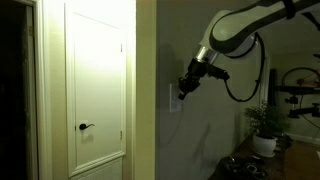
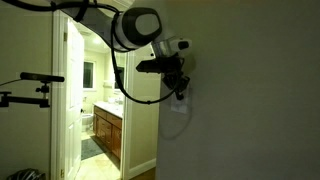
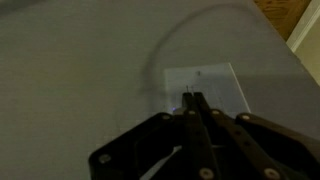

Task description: Turn on the switch on the wall.

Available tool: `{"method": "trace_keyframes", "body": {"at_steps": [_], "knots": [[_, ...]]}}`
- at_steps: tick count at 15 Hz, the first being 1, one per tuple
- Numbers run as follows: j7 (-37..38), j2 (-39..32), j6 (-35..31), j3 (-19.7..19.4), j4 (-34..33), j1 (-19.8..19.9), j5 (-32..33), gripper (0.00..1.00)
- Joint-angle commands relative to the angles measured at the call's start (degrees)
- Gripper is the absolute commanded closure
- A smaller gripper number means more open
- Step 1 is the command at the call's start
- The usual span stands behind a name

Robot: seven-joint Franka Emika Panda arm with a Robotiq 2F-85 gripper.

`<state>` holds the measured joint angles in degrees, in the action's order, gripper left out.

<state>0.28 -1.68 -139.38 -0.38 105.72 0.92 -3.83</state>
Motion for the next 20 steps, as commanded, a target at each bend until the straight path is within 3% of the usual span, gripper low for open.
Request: {"method": "trace_keyframes", "body": {"at_steps": [1,12,20], "knots": [[-1.1,-1.4,-1.6,-0.1,-2.2,0.0,-0.5,0.94],[-1.4,-0.7,-1.3,-0.1,-1.5,0.0,-0.6,0.94],[-2.9,6.1,4.5,-0.2,6.3,0.0,1.0,0.94]]}}
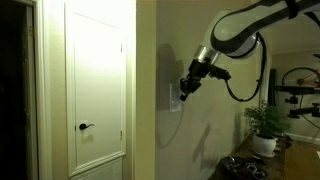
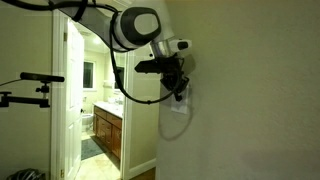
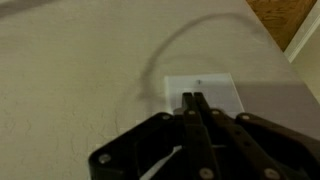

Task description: Turn on the switch on the wall.

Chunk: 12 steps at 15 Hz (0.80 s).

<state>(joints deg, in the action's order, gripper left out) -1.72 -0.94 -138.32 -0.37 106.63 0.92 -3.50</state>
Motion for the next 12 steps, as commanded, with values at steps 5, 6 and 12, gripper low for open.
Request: {"method": "trace_keyframes", "body": {"at_steps": [5,6,12], "knots": [[-0.4,12.2,13.3,-0.3,10.8,0.0,0.7,0.94],[-0.1,13.5,15.9,-0.3,11.6,0.1,1.2,0.94],[0.9,19.0,29.1,0.5,15.4,0.2,5.9,0.61]]}}
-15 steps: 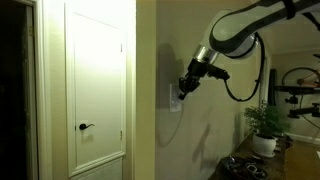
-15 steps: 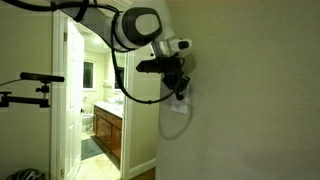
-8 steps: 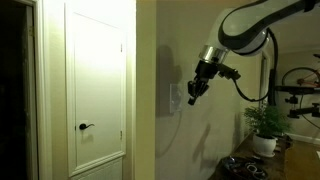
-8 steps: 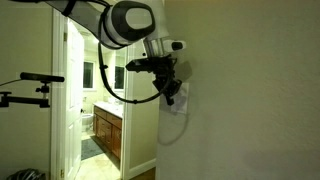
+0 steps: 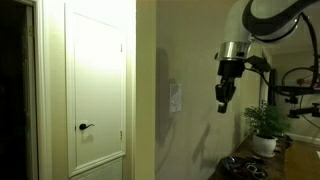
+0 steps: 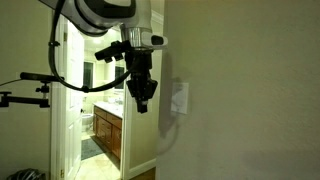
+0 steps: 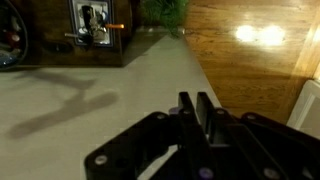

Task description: Turn on the switch on the wall.

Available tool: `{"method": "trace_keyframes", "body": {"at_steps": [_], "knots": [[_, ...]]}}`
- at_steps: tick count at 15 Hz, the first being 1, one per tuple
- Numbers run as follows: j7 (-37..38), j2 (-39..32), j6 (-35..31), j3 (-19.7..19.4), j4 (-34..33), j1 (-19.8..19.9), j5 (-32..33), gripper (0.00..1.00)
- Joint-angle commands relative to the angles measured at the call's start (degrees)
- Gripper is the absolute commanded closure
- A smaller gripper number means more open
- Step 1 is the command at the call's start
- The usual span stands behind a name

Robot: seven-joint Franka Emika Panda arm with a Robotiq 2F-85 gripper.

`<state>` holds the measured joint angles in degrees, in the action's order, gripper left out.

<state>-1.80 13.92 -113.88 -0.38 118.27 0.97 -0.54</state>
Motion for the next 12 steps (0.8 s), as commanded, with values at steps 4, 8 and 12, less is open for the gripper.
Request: {"method": "trace_keyframes", "body": {"at_steps": [4,8,12], "knots": [[0.8,6.0,10.2,0.7,5.4,0.0,5.5,0.38],[1.2,7.4,11.2,0.5,6.7,0.0,5.4,0.12],[0.3,5.3,10.5,0.2,4.9,-0.2,4.8,0.10]]}}
